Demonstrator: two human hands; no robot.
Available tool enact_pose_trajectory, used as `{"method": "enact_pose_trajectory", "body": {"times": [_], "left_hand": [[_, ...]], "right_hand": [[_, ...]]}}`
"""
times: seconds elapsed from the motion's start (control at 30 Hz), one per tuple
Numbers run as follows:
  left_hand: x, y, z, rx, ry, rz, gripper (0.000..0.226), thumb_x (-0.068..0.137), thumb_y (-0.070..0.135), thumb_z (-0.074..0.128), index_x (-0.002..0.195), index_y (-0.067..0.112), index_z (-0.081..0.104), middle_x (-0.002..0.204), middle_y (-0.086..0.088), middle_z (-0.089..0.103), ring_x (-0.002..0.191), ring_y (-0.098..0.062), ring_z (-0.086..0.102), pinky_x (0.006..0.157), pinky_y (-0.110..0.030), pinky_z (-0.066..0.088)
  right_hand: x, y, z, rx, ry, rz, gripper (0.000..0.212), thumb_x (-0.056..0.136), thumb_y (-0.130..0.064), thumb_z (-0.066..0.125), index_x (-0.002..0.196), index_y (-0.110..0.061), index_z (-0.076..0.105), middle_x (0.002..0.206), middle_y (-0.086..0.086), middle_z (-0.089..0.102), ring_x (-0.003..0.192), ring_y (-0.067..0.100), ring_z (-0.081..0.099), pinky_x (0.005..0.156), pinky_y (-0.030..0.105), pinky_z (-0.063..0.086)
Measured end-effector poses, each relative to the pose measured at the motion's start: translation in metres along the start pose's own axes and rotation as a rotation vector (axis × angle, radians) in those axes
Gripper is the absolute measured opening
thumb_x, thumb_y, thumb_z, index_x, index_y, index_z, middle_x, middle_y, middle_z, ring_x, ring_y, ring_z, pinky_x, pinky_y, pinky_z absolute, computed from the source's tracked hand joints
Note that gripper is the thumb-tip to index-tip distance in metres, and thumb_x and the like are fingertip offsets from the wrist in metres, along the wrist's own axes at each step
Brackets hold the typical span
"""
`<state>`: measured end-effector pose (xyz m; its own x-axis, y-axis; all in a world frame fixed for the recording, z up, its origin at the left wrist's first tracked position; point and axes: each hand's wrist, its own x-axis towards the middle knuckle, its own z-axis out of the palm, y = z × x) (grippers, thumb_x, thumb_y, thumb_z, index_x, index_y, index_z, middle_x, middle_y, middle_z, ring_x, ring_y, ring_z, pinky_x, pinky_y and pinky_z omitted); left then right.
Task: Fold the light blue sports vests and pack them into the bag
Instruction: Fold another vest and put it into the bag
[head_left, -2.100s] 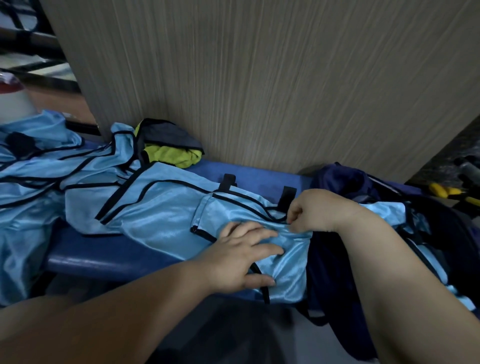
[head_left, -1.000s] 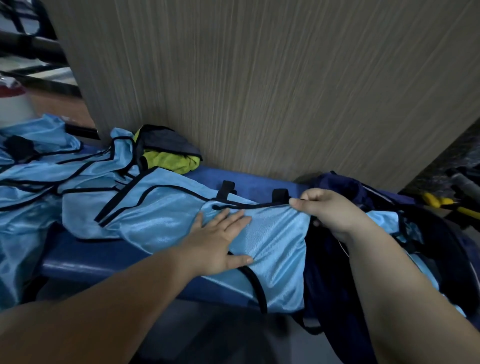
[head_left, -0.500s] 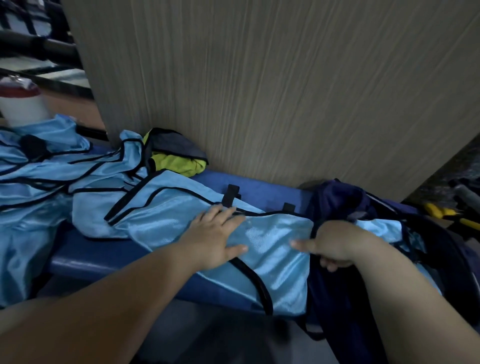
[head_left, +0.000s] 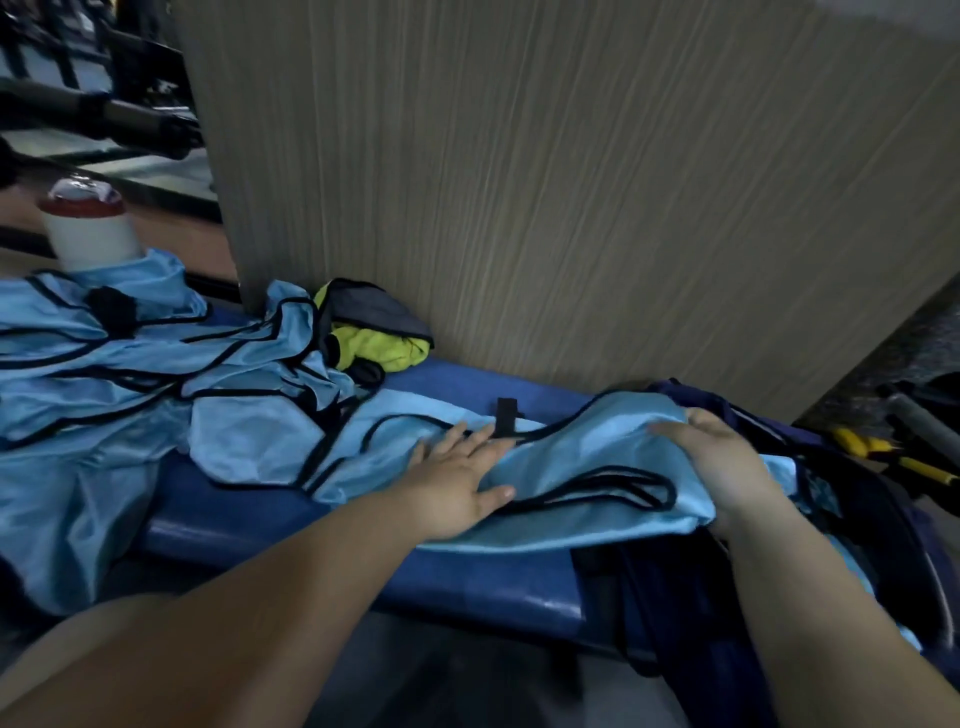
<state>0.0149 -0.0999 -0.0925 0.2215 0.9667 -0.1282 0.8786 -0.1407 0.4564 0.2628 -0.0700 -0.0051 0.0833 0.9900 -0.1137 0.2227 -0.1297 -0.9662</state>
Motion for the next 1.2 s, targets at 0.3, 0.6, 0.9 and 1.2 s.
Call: {"method": "enact_pose_trajectory", "body": {"times": [0.3, 0.6, 0.9, 1.2], "left_hand": [[-0.007, -0.015, -0.011, -0.363, -0.034, 0.015, 0.049, 0.099, 0.048, 0.045, 0.146, 0.038, 0.035, 0.152, 0.004, 0.036, 0.136, -0.015, 0.036, 0.108, -0.030, 0.033], [-0.013, -0.033, -0.042, -1.391, 0.227, -0.399, 0.058, 0.095, 0.064, 0.034, 0.104, 0.016, 0.064, 0.100, -0.009, 0.072, 0.092, -0.023, 0.068, 0.085, -0.037, 0.054], [-0.016, -0.057, -0.036, -0.513, 0.303, -0.389, 0.037, 0.090, 0.028, 0.060, 0.124, 0.016, 0.049, 0.114, -0.004, 0.062, 0.102, -0.022, 0.060, 0.086, -0.031, 0.046], [-0.024, -0.045, -0.035, -0.098, 0.630, -0.194, 0.066, 0.092, 0.009, 0.050, 0.151, 0.027, 0.025, 0.148, 0.000, 0.035, 0.129, -0.025, 0.037, 0.106, -0.035, 0.033]], "right_hand": [[0.004, -0.040, 0.030, 0.034, -0.134, -0.062, 0.022, 0.086, -0.020, 0.070, 0.103, -0.011, 0.062, 0.082, 0.008, 0.066, 0.062, 0.014, 0.064, 0.049, 0.016, 0.048], [-0.017, 0.001, 0.167, -0.112, -0.444, -0.102, 0.043, 0.094, -0.018, 0.063, 0.134, -0.024, 0.049, 0.091, -0.001, 0.066, 0.081, 0.021, 0.061, 0.077, 0.041, 0.052], [-0.020, 0.049, 0.157, -0.830, -0.169, -0.580, 0.044, 0.096, -0.047, 0.050, 0.136, -0.028, 0.052, 0.133, -0.005, 0.057, 0.129, 0.016, 0.046, 0.110, 0.035, 0.033], [-0.023, 0.071, 0.136, -1.202, -0.364, -0.337, 0.104, 0.061, -0.092, 0.006, 0.153, -0.044, -0.004, 0.163, -0.010, -0.019, 0.148, 0.022, -0.024, 0.117, 0.058, -0.014]]}}
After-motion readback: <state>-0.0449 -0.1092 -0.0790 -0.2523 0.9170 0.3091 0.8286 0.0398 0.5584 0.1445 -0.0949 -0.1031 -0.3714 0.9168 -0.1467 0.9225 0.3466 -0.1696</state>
